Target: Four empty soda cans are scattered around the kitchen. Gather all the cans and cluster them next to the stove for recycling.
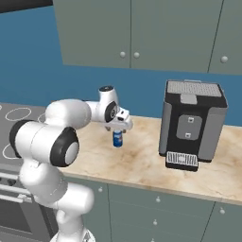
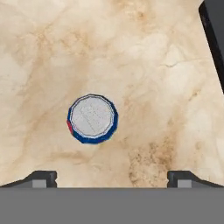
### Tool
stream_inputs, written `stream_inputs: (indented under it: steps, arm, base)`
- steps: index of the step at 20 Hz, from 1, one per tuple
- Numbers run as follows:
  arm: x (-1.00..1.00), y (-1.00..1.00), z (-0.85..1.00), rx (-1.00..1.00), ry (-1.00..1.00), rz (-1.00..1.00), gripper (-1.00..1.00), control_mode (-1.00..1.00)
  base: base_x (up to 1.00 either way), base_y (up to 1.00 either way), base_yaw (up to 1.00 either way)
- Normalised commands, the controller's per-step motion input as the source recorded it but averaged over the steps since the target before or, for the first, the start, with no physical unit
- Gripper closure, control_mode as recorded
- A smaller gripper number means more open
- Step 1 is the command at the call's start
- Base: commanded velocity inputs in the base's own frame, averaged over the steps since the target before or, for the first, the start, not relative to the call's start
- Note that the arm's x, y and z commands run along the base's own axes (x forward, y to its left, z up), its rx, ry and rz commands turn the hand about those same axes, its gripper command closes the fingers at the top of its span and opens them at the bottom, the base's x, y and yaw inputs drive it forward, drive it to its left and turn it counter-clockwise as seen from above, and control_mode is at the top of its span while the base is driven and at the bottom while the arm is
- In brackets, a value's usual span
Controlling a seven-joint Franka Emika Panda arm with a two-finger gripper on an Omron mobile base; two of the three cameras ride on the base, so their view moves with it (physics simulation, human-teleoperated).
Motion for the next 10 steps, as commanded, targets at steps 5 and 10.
stream_inputs:
  steps: [5,10]
  arm:
    - [0.59,0.00,-0.48,0.00,0.12,0.00,-1.00,-1.00]
    - [0.52,0.00,-0.43,0.00,0.04,0.00,-1.00,-1.00]
  base:
    - [0.00,0.00,0.00]
    - [0.00,0.00,0.00]
